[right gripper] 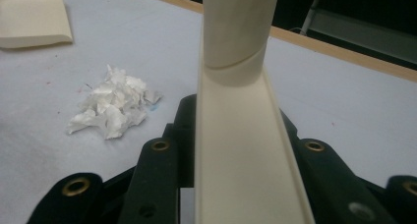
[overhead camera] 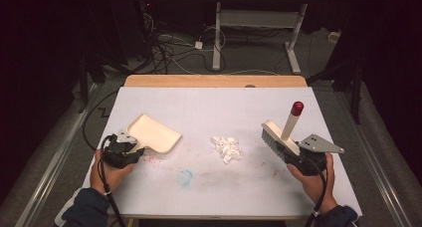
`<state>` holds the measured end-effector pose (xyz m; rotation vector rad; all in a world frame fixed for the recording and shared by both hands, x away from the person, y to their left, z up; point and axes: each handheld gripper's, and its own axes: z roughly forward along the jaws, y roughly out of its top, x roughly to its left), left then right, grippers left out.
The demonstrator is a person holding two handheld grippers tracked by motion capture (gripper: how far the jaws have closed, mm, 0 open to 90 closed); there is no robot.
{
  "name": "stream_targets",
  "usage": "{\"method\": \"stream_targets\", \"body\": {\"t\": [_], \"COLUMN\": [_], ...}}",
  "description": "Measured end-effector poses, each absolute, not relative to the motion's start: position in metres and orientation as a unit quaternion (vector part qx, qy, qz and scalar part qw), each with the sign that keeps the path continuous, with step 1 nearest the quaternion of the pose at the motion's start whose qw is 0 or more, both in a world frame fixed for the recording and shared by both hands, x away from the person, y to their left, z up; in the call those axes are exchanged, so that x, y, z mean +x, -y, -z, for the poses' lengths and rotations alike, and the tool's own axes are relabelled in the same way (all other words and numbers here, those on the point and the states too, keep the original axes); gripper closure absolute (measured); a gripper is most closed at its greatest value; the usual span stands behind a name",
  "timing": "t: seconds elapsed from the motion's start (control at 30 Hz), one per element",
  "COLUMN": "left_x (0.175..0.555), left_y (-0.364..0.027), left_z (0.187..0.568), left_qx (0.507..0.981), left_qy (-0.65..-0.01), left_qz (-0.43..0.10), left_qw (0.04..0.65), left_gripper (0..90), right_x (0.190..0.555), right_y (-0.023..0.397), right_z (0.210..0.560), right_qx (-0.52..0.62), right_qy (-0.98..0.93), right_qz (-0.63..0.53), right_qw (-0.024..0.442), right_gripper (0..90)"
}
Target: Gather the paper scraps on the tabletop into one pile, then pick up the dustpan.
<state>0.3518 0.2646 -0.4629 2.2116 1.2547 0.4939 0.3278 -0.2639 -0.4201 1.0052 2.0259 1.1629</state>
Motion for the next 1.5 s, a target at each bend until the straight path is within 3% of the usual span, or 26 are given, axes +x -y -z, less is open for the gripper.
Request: {"method": "stream_targets", "body": {"t": [1.17, 1.5], "left_x": [0.325, 0.326], "left_y": [-0.257, -0.239], "left_z": [0.441, 0.440], "left_qx": [0.857, 0.881], "left_qy": [-0.397, -0.359], "left_qz": [-0.169, -0.149], "left_qw": [0.283, 0.270], "left_gripper": [63.9, 63.9], "right_x": [0.333, 0.362], "right_y": [0.262, 0.238], "right_z": [0.424, 0.424], "right_qx": [0.390, 0.400], "right_qy": [-0.747, -0.726], "right_qz": [-0.453, -0.480], "right_qw": [0.290, 0.286], "right_gripper": [67.4, 67.5]}}
